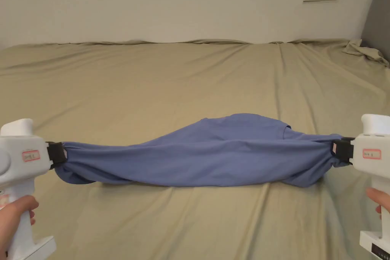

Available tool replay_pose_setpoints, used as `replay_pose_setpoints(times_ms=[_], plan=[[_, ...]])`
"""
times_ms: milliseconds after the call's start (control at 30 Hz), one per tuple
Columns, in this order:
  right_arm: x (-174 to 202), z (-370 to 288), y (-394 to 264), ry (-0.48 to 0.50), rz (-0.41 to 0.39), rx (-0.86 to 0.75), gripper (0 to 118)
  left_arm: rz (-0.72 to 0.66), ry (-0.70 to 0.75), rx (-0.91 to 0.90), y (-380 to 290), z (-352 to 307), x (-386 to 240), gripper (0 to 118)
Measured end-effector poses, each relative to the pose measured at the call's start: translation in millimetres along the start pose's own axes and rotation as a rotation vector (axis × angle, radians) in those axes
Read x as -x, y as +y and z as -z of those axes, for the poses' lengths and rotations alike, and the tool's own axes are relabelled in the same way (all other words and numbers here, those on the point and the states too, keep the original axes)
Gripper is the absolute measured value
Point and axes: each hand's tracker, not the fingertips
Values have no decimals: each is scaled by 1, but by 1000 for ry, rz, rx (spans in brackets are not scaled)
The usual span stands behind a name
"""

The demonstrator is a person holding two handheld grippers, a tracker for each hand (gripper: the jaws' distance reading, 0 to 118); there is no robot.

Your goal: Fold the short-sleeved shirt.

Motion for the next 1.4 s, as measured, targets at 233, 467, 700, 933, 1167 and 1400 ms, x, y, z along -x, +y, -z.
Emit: replay_pose_setpoints(times_ms=[233,467,700,933,1167,1400], plan=[[-17,-89,-73,20,2,-42,8,-8,-39,-16,-49,-68,27,2],[-35,-209,-151,38,32,-29,8,31,-63,35,-113,-155,52,2],[-50,-276,-219,-19,-27,88,8,91,-20,171,-187,-193,74,2],[-31,-283,-214,-35,-103,150,97,125,-16,219,-196,-213,66,83],[4,-373,-180,-69,-131,-35,95,123,-10,-81,-174,-346,38,78],[40,-413,-192,-35,-169,-114,5,121,74,-187,-191,-408,7,0]])
